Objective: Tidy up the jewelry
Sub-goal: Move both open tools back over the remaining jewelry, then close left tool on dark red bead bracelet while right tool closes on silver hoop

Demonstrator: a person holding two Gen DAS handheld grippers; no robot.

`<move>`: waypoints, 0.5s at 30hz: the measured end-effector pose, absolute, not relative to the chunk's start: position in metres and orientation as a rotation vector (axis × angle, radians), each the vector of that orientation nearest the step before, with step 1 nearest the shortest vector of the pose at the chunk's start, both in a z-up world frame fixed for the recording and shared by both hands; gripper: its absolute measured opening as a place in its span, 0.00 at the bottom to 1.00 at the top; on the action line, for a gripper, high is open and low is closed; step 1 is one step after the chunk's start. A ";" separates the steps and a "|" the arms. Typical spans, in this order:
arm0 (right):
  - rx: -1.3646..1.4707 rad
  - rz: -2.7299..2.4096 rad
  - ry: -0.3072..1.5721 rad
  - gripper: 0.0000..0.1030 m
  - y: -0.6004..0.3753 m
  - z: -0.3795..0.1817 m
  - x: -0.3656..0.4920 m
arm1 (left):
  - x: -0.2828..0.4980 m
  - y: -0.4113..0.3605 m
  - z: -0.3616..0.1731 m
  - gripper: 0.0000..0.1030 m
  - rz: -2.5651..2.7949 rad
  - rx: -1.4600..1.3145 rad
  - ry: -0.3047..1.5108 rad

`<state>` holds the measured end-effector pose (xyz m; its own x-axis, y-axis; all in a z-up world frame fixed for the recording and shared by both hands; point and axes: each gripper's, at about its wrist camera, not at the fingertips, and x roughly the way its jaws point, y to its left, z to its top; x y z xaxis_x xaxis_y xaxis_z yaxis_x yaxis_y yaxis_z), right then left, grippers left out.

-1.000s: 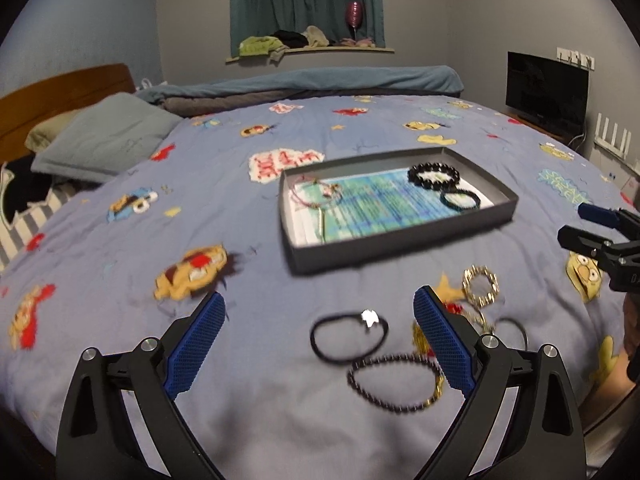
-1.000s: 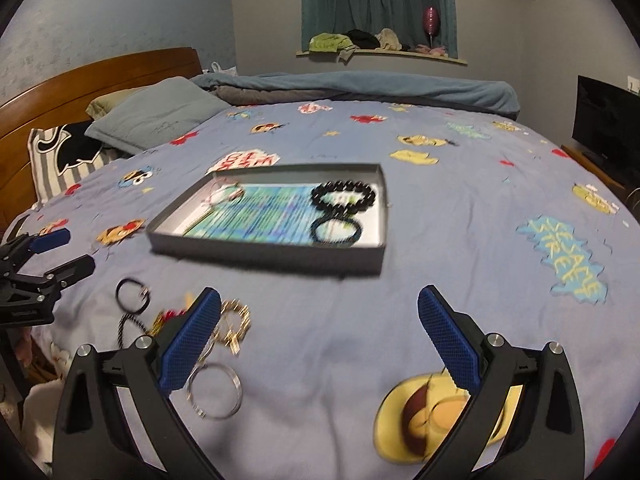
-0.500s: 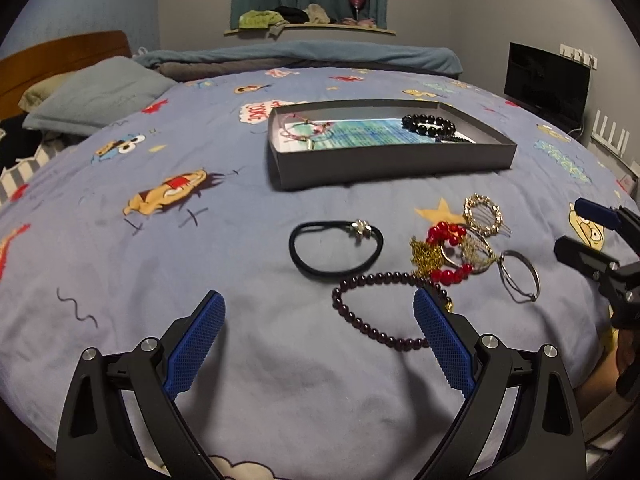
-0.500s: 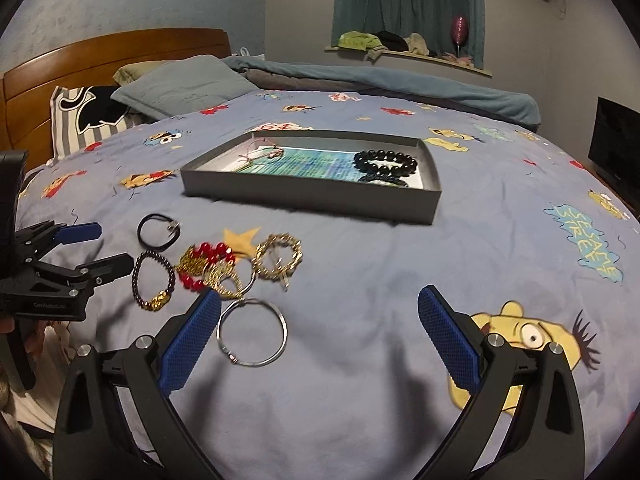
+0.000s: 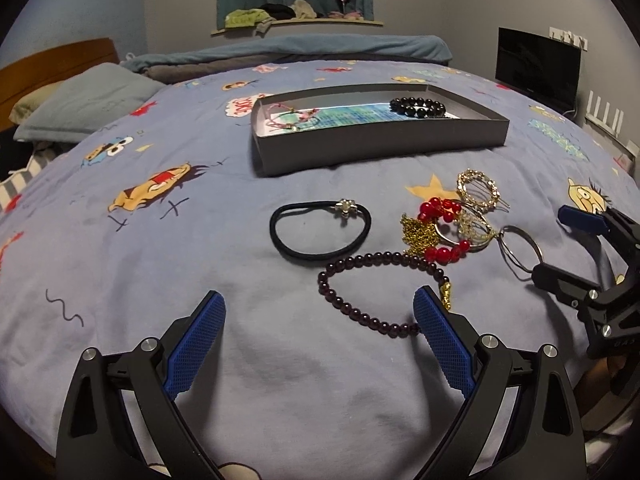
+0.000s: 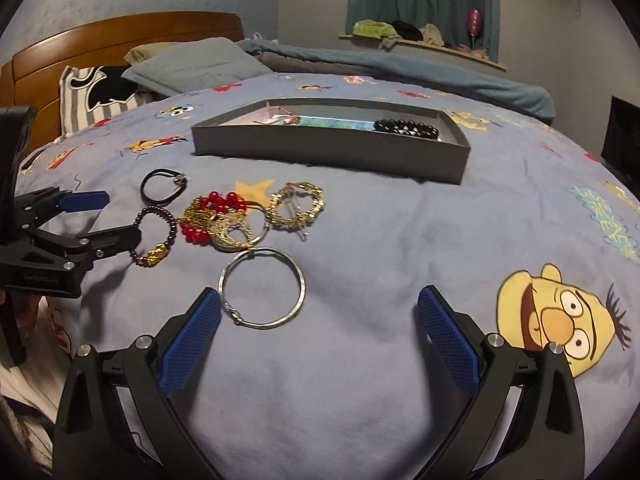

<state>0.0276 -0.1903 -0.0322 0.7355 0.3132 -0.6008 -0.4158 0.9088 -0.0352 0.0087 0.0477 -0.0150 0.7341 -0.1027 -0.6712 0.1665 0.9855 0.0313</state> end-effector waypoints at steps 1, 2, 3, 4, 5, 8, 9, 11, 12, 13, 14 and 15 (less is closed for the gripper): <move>-0.186 0.414 0.619 0.95 -0.187 -0.032 0.025 | 0.008 0.048 -0.015 0.90 -0.154 0.089 0.730; -0.195 0.424 0.616 0.95 -0.185 -0.033 0.024 | 0.008 0.047 -0.014 0.89 -0.159 0.088 0.727; -0.206 0.435 0.615 0.95 -0.183 -0.034 0.023 | 0.007 0.047 -0.014 0.88 -0.162 0.089 0.725; -0.211 0.439 0.614 0.95 -0.182 -0.035 0.021 | 0.006 0.047 -0.014 0.83 -0.169 0.088 0.724; -0.216 0.447 0.616 0.94 -0.181 -0.035 0.021 | 0.006 0.047 -0.014 0.80 -0.178 0.086 0.725; -0.214 0.464 0.620 0.94 -0.179 -0.036 0.021 | 0.006 0.048 -0.013 0.70 -0.200 0.075 0.727; -0.213 0.466 0.622 0.94 -0.179 -0.036 0.021 | 0.006 0.048 -0.013 0.67 -0.201 0.072 0.724; -0.207 0.467 0.625 0.94 -0.179 -0.036 0.022 | 0.006 0.048 -0.013 0.64 -0.207 0.067 0.722; -0.203 0.469 0.627 0.93 -0.179 -0.036 0.023 | 0.006 0.048 -0.013 0.63 -0.211 0.068 0.725; -0.199 0.470 0.628 0.92 -0.179 -0.036 0.022 | 0.006 0.047 -0.014 0.60 -0.215 0.070 0.728; -0.196 0.471 0.630 0.92 -0.180 -0.036 0.023 | 0.006 0.046 -0.014 0.58 -0.220 0.074 0.730; -0.194 0.472 0.631 0.91 -0.179 -0.036 0.023 | 0.006 0.045 -0.014 0.56 -0.225 0.077 0.729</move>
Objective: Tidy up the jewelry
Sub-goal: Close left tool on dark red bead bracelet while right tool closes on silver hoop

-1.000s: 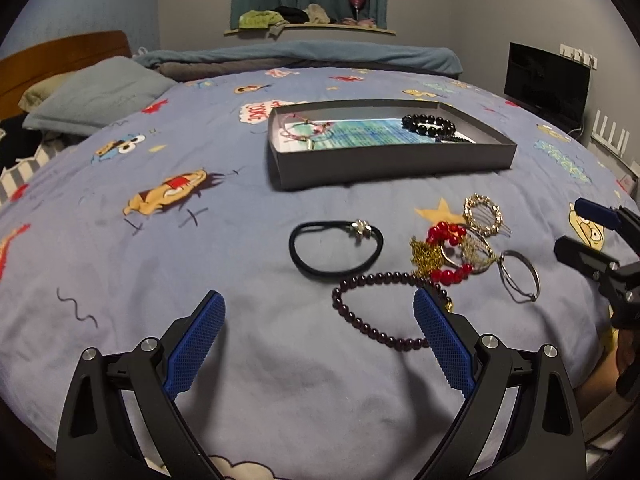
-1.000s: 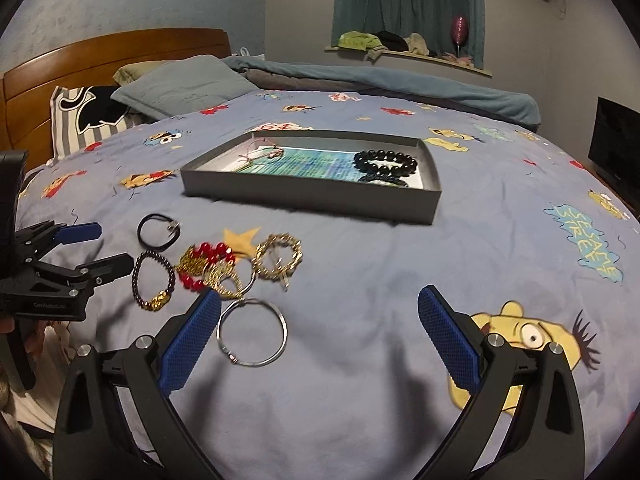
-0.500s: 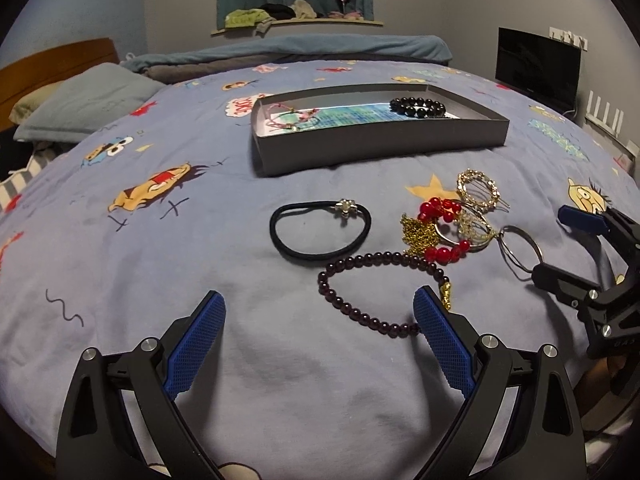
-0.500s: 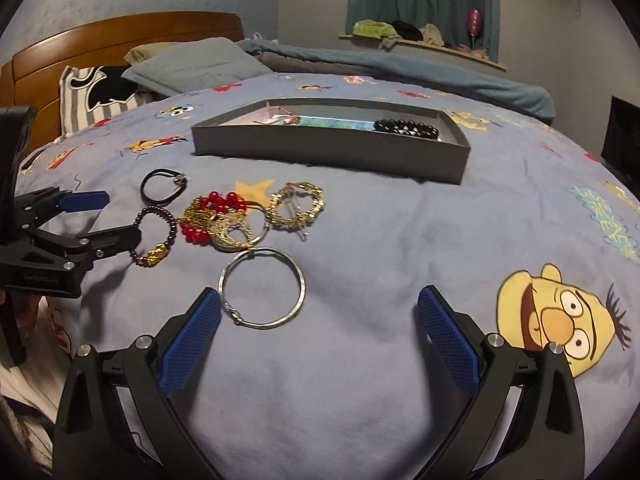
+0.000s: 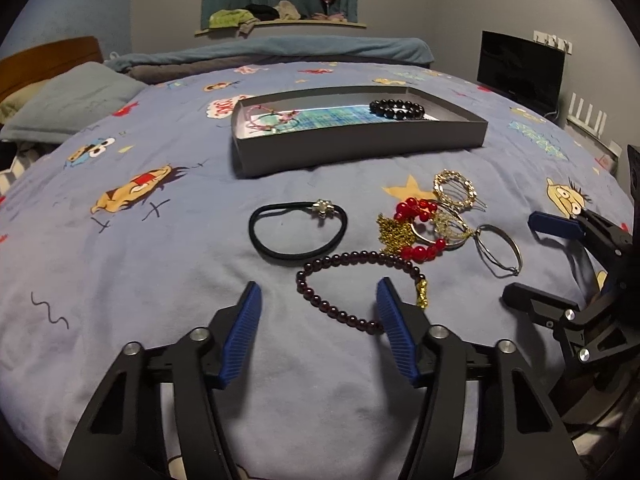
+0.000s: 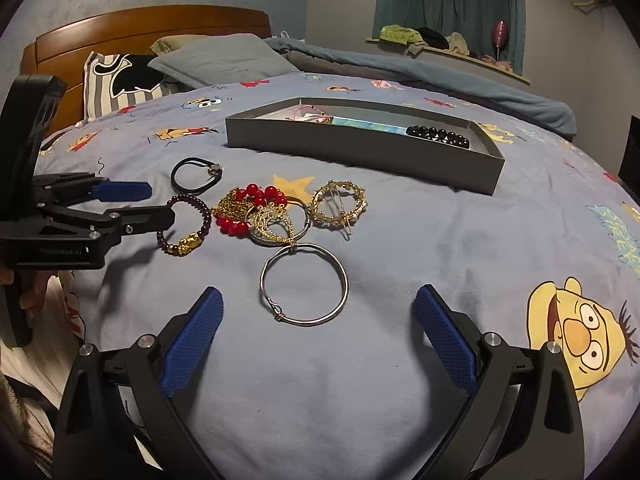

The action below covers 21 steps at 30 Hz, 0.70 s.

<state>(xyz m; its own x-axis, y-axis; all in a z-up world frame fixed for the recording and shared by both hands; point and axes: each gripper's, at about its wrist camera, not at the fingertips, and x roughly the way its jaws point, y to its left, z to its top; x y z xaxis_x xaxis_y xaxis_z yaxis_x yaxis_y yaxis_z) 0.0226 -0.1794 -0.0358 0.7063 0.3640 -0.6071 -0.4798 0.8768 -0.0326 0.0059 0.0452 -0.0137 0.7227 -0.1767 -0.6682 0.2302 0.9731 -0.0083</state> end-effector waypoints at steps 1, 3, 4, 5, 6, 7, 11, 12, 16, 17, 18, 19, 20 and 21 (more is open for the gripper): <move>-0.192 0.473 0.632 0.89 -0.180 -0.036 0.023 | 0.006 0.044 -0.014 0.55 -0.231 0.084 0.728; -0.189 0.476 0.633 0.87 -0.180 -0.035 0.023 | 0.005 0.041 -0.015 0.51 -0.239 0.092 0.732; -0.189 0.476 0.633 0.85 -0.181 -0.035 0.023 | 0.006 0.041 -0.015 0.49 -0.242 0.094 0.735; -0.190 0.477 0.633 0.84 -0.181 -0.035 0.023 | 0.006 0.040 -0.015 0.46 -0.244 0.094 0.736; -0.190 0.479 0.633 0.83 -0.181 -0.035 0.023 | 0.006 0.040 -0.015 0.38 -0.249 0.090 0.734; -0.190 0.480 0.634 0.80 -0.181 -0.035 0.023 | 0.006 0.040 -0.015 0.32 -0.262 0.085 0.735; -0.184 0.487 0.640 0.73 -0.181 -0.035 0.023 | 0.009 0.039 -0.019 0.29 -0.254 0.090 0.760; -0.182 0.489 0.641 0.70 -0.181 -0.035 0.023 | 0.010 0.040 -0.019 0.29 -0.252 0.084 0.762; -0.172 0.501 0.652 0.64 -0.181 -0.036 0.024 | 0.016 0.046 -0.021 0.29 -0.232 0.058 0.776; -0.172 0.503 0.653 0.64 -0.180 -0.036 0.024 | 0.017 0.045 -0.021 0.29 -0.230 0.059 0.776; -0.172 0.505 0.653 0.63 -0.180 -0.035 0.024 | 0.018 0.045 -0.021 0.29 -0.224 0.064 0.776; -0.172 0.507 0.653 0.62 -0.179 -0.036 0.024 | 0.019 0.044 -0.022 0.29 -0.219 0.070 0.776; -0.172 0.508 0.654 0.61 -0.178 -0.036 0.024 | 0.019 0.043 -0.022 0.29 -0.216 0.075 0.777; -0.173 0.508 0.655 0.61 -0.177 -0.037 0.024 | 0.020 0.042 -0.023 0.29 -0.215 0.079 0.779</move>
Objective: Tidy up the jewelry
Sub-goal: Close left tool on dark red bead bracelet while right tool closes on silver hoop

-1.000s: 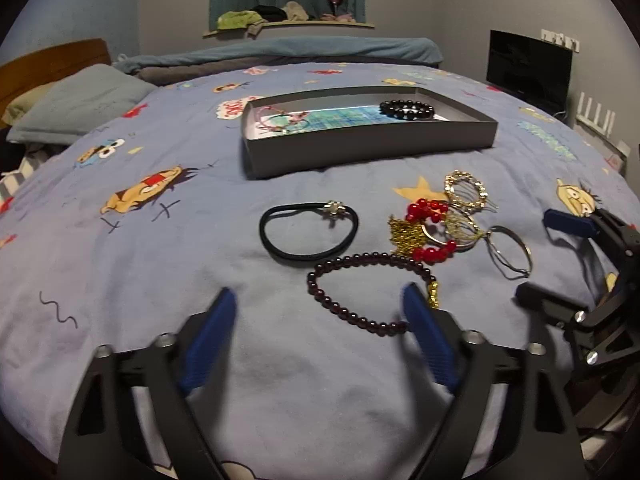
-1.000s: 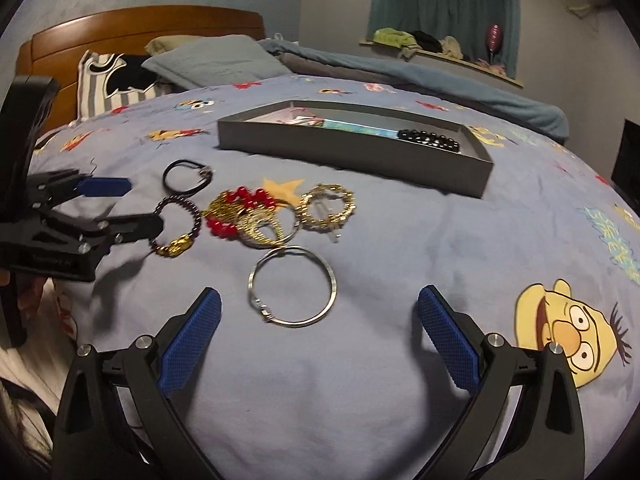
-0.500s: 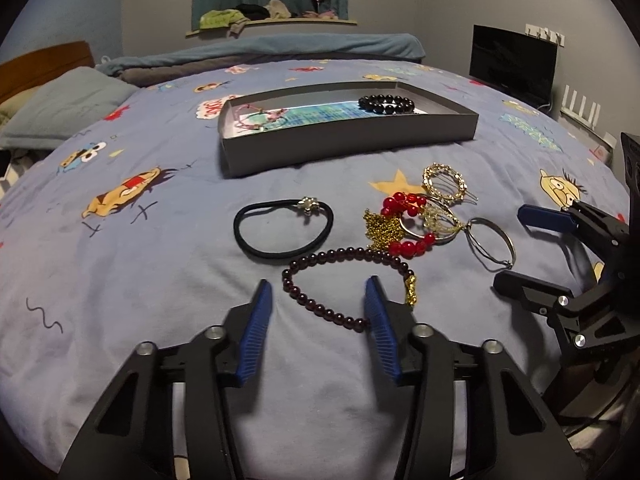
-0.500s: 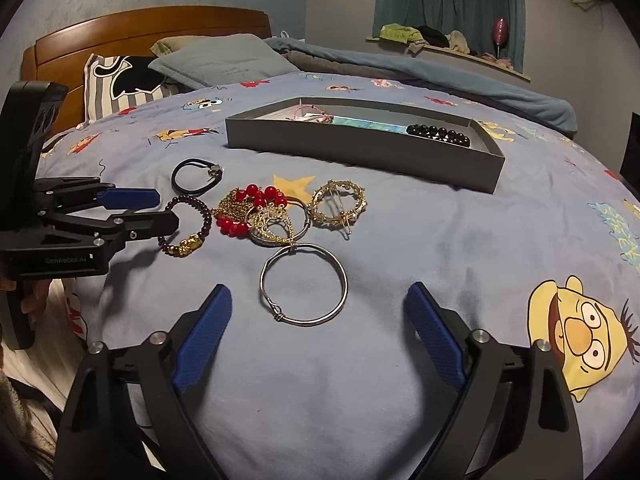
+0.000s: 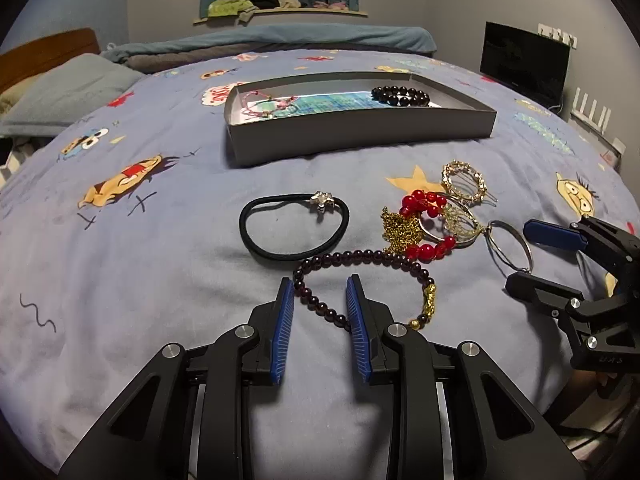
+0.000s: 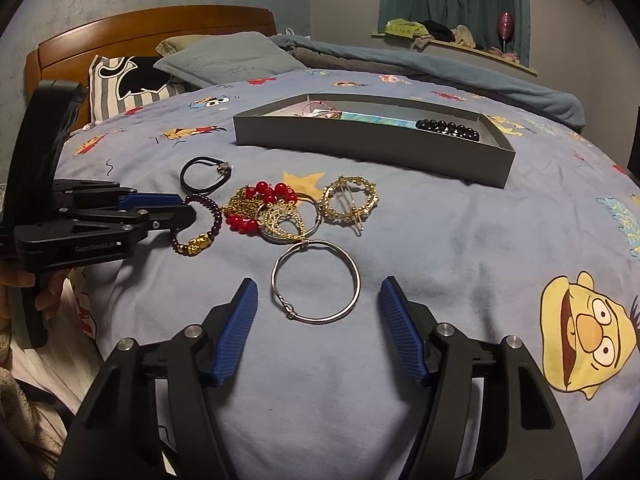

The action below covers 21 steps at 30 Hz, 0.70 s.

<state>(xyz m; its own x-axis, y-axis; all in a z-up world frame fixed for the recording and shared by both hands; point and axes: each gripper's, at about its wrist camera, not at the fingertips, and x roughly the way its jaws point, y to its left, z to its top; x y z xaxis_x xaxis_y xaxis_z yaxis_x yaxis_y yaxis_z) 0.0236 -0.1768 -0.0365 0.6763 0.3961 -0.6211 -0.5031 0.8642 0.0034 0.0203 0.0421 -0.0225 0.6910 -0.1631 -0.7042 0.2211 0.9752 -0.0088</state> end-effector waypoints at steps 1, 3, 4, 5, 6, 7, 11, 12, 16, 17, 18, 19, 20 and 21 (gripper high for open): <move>-0.175 0.507 0.656 0.61 -0.176 -0.037 0.024 | 0.021 0.042 -0.023 0.29 -0.215 0.078 0.782; -0.171 0.506 0.655 0.61 -0.174 -0.037 0.024 | 0.022 0.043 -0.024 0.29 -0.217 0.075 0.788; -0.164 0.506 0.658 0.60 -0.173 -0.038 0.025 | 0.022 0.043 -0.024 0.29 -0.217 0.073 0.790; -0.158 0.506 0.661 0.60 -0.173 -0.038 0.026 | 0.022 0.043 -0.024 0.29 -0.217 0.074 0.792; -0.153 0.504 0.663 0.59 -0.173 -0.038 0.026 | 0.023 0.043 -0.024 0.29 -0.217 0.075 0.794; -0.151 0.504 0.665 0.56 -0.173 -0.039 0.027 | 0.023 0.043 -0.025 0.29 -0.216 0.075 0.796; -0.164 0.509 0.664 0.49 -0.171 -0.039 0.026 | 0.023 0.044 -0.025 0.28 -0.220 0.065 0.800; -0.164 0.511 0.665 0.48 -0.171 -0.039 0.025 | 0.023 0.045 -0.024 0.27 -0.222 0.062 0.803; -0.158 0.516 0.670 0.45 -0.173 -0.039 0.027 | 0.022 0.045 -0.025 0.26 -0.223 0.066 0.808; -0.156 0.517 0.670 0.45 -0.173 -0.039 0.027 | 0.022 0.045 -0.025 0.26 -0.224 0.067 0.808; -0.157 0.518 0.670 0.45 -0.173 -0.039 0.027 | 0.022 0.045 -0.025 0.26 -0.225 0.066 0.810; -0.157 0.519 0.669 0.45 -0.173 -0.038 0.027 | 0.022 0.046 -0.026 0.25 -0.228 0.062 0.814; -0.155 0.519 0.670 0.45 -0.173 -0.038 0.027 | 0.023 0.046 -0.026 0.25 -0.230 0.059 0.818; -0.154 0.519 0.669 0.45 -0.173 -0.038 0.027 | 0.025 0.048 -0.027 0.25 -0.234 0.047 0.828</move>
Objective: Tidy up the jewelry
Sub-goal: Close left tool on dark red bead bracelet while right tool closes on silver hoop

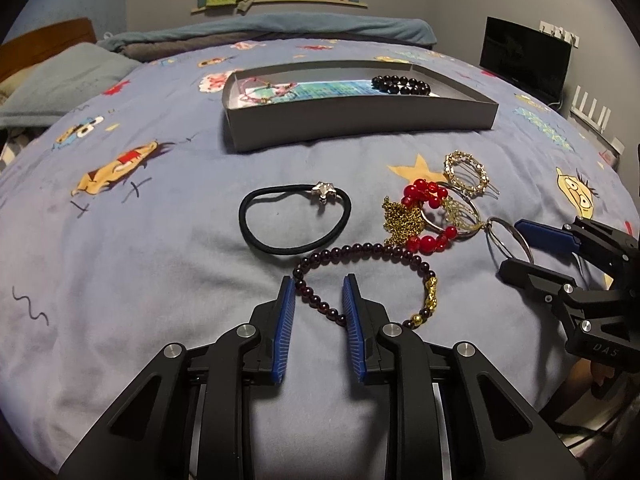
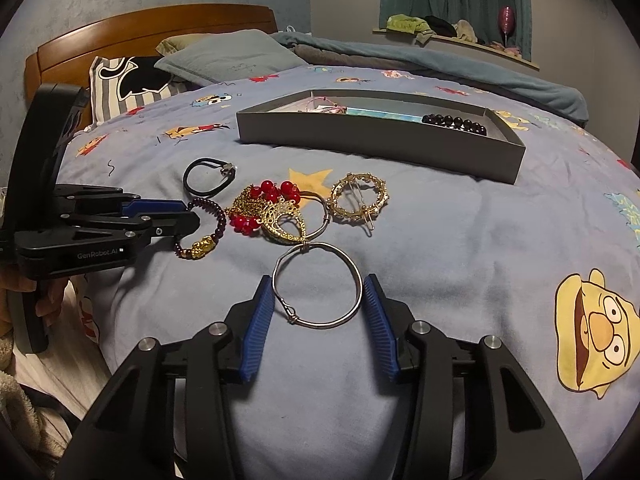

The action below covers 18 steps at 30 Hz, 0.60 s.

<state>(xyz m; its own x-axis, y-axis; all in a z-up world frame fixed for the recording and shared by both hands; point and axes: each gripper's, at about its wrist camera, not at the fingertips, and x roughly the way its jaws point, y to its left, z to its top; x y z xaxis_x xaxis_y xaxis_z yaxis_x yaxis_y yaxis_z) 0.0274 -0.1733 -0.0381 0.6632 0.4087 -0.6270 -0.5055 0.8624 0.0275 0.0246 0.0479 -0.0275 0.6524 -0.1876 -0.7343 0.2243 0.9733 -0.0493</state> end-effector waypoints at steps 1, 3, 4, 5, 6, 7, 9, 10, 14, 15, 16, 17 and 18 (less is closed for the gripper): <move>-0.151 0.519 0.668 0.44 -0.174 -0.038 0.027 | 0.025 0.049 -0.028 0.24 -0.236 0.041 0.832; -0.145 0.518 0.664 0.44 -0.175 -0.037 0.027 | 0.026 0.051 -0.028 0.21 -0.238 0.026 0.836; -0.143 0.515 0.662 0.44 -0.175 -0.036 0.027 | 0.026 0.053 -0.028 0.17 -0.232 0.021 0.834; -0.142 0.511 0.661 0.44 -0.176 -0.036 0.027 | 0.026 0.054 -0.028 0.15 -0.231 0.013 0.832; -0.141 0.507 0.658 0.44 -0.177 -0.036 0.027 | 0.025 0.056 -0.027 0.10 -0.228 0.005 0.826; -0.139 0.504 0.657 0.44 -0.177 -0.035 0.027 | 0.025 0.057 -0.026 0.06 -0.230 0.001 0.823; -0.134 0.499 0.652 0.44 -0.179 -0.035 0.027 | 0.023 0.057 -0.025 0.06 -0.234 0.000 0.814; -0.131 0.495 0.649 0.44 -0.180 -0.034 0.027 | 0.023 0.057 -0.024 0.06 -0.234 0.003 0.809; -0.128 0.483 0.636 0.44 -0.184 -0.032 0.027 | 0.018 0.055 -0.019 0.06 -0.246 0.012 0.780; -0.126 0.479 0.631 0.44 -0.186 -0.031 0.027 | 0.016 0.054 -0.016 0.06 -0.256 0.011 0.761; -0.122 0.474 0.626 0.44 -0.187 -0.030 0.027 | 0.013 0.053 -0.013 0.06 -0.265 0.018 0.738; -0.117 0.471 0.622 0.44 -0.188 -0.029 0.027 | 0.010 0.051 -0.010 0.06 -0.266 0.033 0.714; -0.113 0.468 0.619 0.44 -0.189 -0.028 0.027 | 0.008 0.049 -0.008 0.06 -0.272 0.045 0.699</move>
<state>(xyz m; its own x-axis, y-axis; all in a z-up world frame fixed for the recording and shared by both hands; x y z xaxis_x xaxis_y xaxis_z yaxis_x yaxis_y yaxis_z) 0.0272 -0.1893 -0.0279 0.7137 0.3885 -0.5829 -0.4549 0.8898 0.0360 0.0083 0.0493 -0.0075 0.7315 -0.2322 -0.6411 0.2622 0.9637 -0.0500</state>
